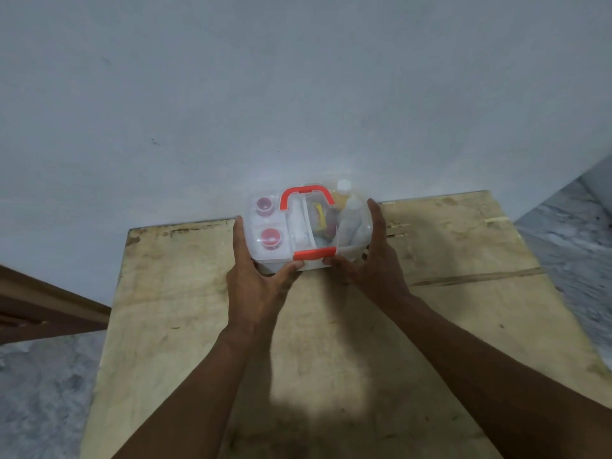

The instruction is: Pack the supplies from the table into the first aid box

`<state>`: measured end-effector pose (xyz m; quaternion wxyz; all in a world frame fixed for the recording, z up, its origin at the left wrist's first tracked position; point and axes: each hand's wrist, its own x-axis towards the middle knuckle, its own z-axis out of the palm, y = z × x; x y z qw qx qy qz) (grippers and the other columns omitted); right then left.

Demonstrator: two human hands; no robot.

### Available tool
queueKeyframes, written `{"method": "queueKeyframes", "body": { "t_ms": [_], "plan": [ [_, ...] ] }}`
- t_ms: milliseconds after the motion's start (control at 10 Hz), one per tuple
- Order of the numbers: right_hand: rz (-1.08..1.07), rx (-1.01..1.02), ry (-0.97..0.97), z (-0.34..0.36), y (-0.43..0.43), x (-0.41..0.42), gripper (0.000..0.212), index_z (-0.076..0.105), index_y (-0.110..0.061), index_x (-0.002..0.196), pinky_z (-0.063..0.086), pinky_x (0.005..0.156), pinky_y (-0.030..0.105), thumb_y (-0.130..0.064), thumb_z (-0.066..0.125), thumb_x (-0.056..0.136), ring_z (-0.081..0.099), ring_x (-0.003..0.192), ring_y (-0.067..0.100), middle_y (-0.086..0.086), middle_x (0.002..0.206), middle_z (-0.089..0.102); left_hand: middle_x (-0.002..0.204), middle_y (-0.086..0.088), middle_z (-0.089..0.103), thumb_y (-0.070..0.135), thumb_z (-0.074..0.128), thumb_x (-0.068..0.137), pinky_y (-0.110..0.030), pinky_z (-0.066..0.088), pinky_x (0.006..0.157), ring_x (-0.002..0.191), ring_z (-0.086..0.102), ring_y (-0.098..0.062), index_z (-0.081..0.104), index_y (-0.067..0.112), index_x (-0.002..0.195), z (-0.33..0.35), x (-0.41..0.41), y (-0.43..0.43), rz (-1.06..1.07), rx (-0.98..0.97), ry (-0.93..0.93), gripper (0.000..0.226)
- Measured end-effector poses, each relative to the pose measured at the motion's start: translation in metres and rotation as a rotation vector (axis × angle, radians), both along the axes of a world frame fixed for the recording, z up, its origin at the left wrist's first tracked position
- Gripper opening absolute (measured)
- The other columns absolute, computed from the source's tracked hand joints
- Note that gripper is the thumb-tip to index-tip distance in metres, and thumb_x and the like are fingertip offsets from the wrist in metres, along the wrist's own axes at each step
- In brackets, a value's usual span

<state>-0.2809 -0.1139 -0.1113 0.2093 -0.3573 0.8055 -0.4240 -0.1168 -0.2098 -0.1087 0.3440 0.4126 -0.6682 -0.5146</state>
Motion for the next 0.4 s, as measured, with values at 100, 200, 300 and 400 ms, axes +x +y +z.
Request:
{"method": "queueKeyframes", "body": {
  "t_ms": [100, 200, 300, 400],
  "plan": [
    [0.105, -0.045, 0.060, 0.016, 0.004, 0.000, 0.095, 0.012, -0.039, 0.148, 0.044, 0.108, 0.040, -0.052, 0.076, 0.077, 0.043, 0.134, 0.011, 0.001, 0.153, 0.038, 0.118, 0.034, 0.043, 0.023, 0.077, 0.078, 0.006, 0.040, 0.072, 0.090, 0.050, 0.032, -0.002, 0.020, 0.154, 0.010, 0.004, 0.006, -0.059, 0.023, -0.064, 0.110],
    [0.054, 0.013, 0.168, 0.016, 0.025, -0.005, 0.093, 0.029, -0.018, 0.149, 0.048, 0.104, 0.044, -0.055, 0.075, 0.076, 0.053, 0.128, 0.022, 0.006, 0.146, 0.048, 0.112, 0.026, 0.047, 0.017, 0.072, 0.086, -0.007, 0.041, 0.092, 0.096, 0.057, 0.020, 0.013, 0.028, 0.147, 0.028, 0.027, 0.031, 0.014, -0.021, -0.159, 0.086],
    [-0.055, -0.028, 0.332, 0.053, 0.051, -0.002, 0.025, 0.070, -0.014, 0.108, 0.054, 0.077, 0.037, -0.027, 0.068, 0.086, 0.070, 0.087, 0.028, 0.008, 0.097, 0.074, 0.097, 0.015, 0.069, 0.022, 0.067, 0.090, -0.028, 0.057, 0.074, 0.079, 0.069, -0.009, 0.061, 0.035, 0.112, 0.023, 0.070, 0.053, 0.143, -0.163, -0.266, 0.026],
    [-0.114, -0.327, 0.203, 0.124, 0.070, 0.002, 0.025, 0.067, -0.012, 0.074, 0.051, 0.057, 0.037, -0.029, 0.067, 0.092, 0.061, 0.052, 0.020, 0.007, 0.055, 0.063, 0.061, 0.018, 0.062, 0.019, 0.073, 0.085, -0.010, 0.045, 0.052, 0.050, 0.057, 0.000, 0.057, 0.039, 0.069, 0.024, 0.122, 0.114, 0.168, -0.285, -0.340, 0.030]
  ]
}}
